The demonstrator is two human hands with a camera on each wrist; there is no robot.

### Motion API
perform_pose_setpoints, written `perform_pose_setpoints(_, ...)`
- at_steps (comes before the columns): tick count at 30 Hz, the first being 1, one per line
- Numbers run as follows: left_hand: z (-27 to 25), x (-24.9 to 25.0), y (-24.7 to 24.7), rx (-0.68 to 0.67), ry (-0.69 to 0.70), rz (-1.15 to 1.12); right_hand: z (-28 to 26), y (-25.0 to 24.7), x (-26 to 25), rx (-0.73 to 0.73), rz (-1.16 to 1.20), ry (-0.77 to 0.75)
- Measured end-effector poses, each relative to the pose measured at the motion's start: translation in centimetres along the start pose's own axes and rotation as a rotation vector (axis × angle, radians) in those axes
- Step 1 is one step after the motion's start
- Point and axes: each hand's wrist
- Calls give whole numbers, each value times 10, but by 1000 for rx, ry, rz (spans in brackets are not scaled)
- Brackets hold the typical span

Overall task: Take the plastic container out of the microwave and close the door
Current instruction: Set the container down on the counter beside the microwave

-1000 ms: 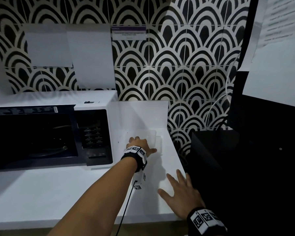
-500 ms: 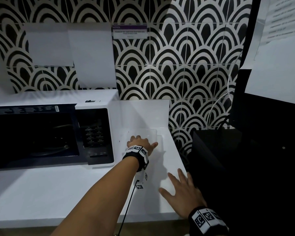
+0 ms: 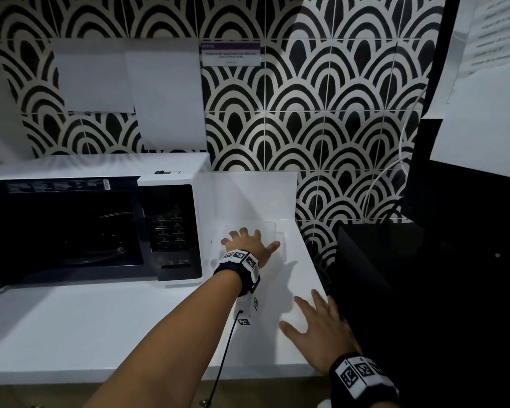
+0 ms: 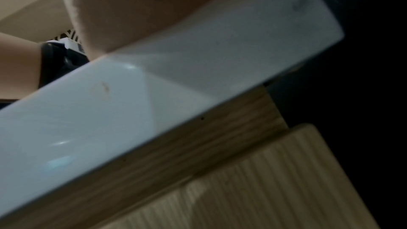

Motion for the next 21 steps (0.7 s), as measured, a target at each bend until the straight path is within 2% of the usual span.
perform_pose_setpoints(8, -55, -29, -26, 195, 87, -4, 2, 2, -3, 65, -40, 12)
perform_pose_setpoints(15, -113, -66, -46, 459, 190, -9, 0, 1, -4, 52, -73, 15)
perform_pose_setpoints(21, -163, -123, -71, 640, 132, -1, -5, 0, -4, -1, -53, 32)
Point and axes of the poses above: each hand's wrist, its own z-axis towards the middle knuckle, its own y-axis out of the palm, x = y × z, and after that the axes turned 9 degrees about -x, right-handed
